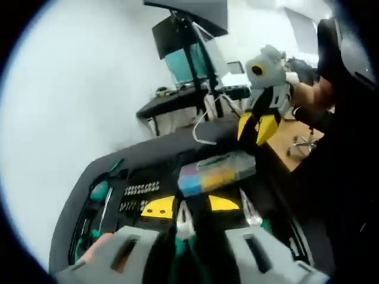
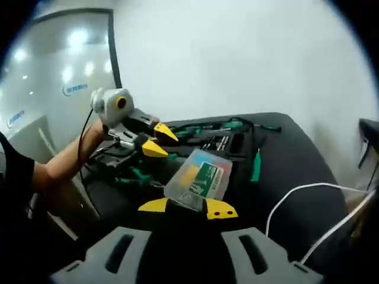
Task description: Pick up the tools and put them into their designated positions in the toolbox.
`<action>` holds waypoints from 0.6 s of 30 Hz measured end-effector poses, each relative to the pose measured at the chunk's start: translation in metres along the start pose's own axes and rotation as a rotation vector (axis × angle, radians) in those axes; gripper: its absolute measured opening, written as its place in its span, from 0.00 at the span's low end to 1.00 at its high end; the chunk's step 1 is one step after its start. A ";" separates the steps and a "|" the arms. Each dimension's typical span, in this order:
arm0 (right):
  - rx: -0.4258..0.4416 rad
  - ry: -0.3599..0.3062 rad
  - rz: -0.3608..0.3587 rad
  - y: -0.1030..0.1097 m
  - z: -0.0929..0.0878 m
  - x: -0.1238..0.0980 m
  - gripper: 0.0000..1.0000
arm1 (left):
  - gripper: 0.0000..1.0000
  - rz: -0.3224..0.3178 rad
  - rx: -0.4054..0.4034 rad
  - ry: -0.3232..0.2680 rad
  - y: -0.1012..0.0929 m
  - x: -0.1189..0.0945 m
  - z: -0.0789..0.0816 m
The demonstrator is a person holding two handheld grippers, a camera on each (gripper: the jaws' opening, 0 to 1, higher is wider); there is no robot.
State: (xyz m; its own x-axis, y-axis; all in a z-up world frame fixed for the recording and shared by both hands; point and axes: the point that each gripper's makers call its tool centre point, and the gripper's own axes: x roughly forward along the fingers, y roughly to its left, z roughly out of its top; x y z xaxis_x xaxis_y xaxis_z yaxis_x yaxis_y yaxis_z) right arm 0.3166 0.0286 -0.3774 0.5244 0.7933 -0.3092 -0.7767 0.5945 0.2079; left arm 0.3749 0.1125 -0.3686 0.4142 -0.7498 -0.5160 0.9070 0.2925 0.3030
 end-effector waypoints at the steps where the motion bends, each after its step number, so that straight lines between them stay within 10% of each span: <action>1: -0.024 -0.004 0.016 0.005 0.003 0.004 0.18 | 0.12 -0.010 0.029 0.016 -0.002 0.004 0.001; 11: -0.393 0.068 -0.100 0.013 -0.002 0.036 0.19 | 0.01 -0.106 0.118 0.177 -0.032 0.039 -0.005; 18: -0.398 0.136 -0.108 0.010 0.001 0.038 0.18 | 0.00 -0.162 0.060 0.243 -0.039 0.038 -0.004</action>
State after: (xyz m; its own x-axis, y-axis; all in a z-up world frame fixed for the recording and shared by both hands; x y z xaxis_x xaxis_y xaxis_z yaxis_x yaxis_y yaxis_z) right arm 0.3287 0.0650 -0.3864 0.5801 0.6888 -0.4348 -0.8078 0.5551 -0.1982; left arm 0.3555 0.0753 -0.4034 0.2769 -0.6177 -0.7361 0.9597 0.1395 0.2439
